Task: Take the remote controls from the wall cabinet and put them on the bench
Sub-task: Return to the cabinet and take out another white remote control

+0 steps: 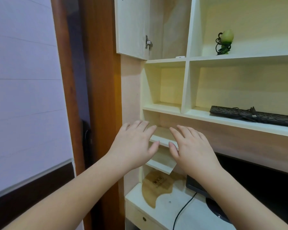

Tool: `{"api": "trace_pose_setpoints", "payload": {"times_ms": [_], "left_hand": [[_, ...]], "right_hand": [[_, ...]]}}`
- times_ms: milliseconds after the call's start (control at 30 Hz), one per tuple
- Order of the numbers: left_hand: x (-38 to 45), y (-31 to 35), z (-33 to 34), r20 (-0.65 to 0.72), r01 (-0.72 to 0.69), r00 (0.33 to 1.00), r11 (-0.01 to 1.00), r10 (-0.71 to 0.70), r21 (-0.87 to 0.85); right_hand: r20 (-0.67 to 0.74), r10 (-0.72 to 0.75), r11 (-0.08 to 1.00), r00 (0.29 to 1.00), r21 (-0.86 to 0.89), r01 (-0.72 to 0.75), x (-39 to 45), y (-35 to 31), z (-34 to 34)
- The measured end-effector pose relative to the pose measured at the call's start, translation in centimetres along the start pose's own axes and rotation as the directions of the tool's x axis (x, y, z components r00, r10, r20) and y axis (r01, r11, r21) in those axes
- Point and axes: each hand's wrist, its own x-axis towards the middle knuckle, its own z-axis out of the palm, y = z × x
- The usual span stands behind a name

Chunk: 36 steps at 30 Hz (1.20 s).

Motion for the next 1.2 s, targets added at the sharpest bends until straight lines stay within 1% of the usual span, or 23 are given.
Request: {"api": "trace_pose_setpoints", "payload": {"times_ms": [233, 500, 600, 700, 867, 967, 1200], "left_hand": [[4.3, -5.2, 2.8, -0.028, -0.059, 0.998, 0.997, 0.058, -0.047], [9.2, -11.6, 4.7, -0.090, -0.149, 0.986, 0.980, 0.139, -0.128], [11.1, -13.3, 5.2, -0.099, -0.164, 0.984, 0.968, 0.147, -0.189], [12.7, -14.7, 5.4, -0.132, -0.172, 0.981, 0.957, 0.145, -0.232], [15.7, -14.3, 5.4, -0.173, -0.225, 0.967, 0.944, 0.186, -0.240], [18.7, -13.6, 5.1, -0.191, -0.244, 0.961, 0.938, 0.200, -0.247], [25.7, -11.6, 4.8, -0.251, -0.269, 0.943, 0.944, 0.218, -0.190]], "right_hand": [[-0.030, 0.007, 0.998, 1.000, -0.055, -0.009, 5.7, -2.3, 2.2], [-0.086, 0.100, 0.979, 0.991, -0.172, -0.113, 11.6, -6.1, 3.5], [-0.081, 0.128, 0.976, 0.988, -0.166, -0.140, 13.1, -6.2, 3.7], [-0.109, 0.165, 0.964, 0.980, -0.190, -0.184, 14.4, -5.6, 3.8], [-0.096, 0.205, 0.953, 0.974, -0.209, -0.221, 16.4, -4.4, 3.5], [-0.102, 0.191, 0.954, 0.976, -0.217, -0.209, 18.3, -2.8, 2.5], [-0.148, 0.147, 0.951, 0.978, -0.252, -0.181, 22.5, 1.9, 0.4]]}}
